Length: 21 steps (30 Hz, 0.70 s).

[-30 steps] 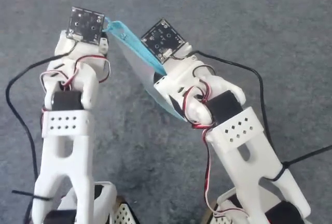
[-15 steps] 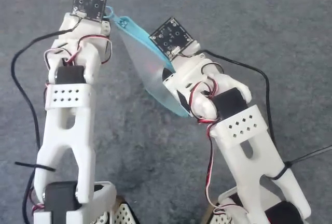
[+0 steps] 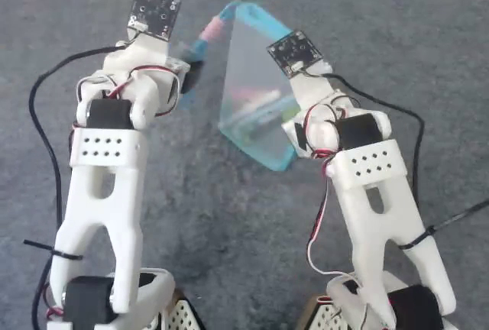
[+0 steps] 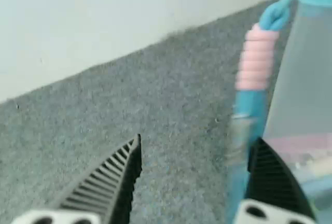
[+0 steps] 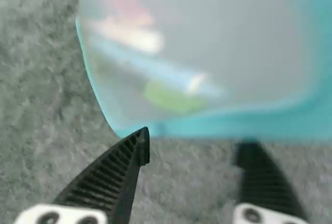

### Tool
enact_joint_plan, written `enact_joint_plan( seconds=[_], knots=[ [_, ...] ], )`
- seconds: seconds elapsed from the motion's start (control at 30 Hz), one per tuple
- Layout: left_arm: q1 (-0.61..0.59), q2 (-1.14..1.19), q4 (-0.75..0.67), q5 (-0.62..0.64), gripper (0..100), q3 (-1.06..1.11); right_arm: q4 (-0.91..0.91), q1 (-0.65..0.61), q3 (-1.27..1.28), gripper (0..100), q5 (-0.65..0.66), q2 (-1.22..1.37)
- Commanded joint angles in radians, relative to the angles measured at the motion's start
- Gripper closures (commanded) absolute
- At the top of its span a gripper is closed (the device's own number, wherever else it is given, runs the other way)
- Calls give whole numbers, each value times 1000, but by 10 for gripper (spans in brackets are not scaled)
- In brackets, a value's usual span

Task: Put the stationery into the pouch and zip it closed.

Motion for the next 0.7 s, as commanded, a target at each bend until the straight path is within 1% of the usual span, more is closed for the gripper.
enact_joint_plan(
  seconds=[0.0,0.13,0.3,0.4,0.47,0.53,0.67],
  knots=[
    [34,-58,5,-2,662,-44,21,25,-72,607,14,-15],
    [29,-55,-2,64,662,-19,19,38,-72,619,14,-8],
    [32,-58,2,86,662,-7,21,84,-75,630,12,-16],
    [26,-89,3,161,662,-10,22,107,-77,664,12,-24],
    [26,-147,8,187,662,12,24,119,-69,717,12,-51],
    [34,-239,11,192,662,62,48,122,-71,802,12,-94],
    [34,-477,5,189,662,252,88,120,-21,950,15,-202]
  ],
)
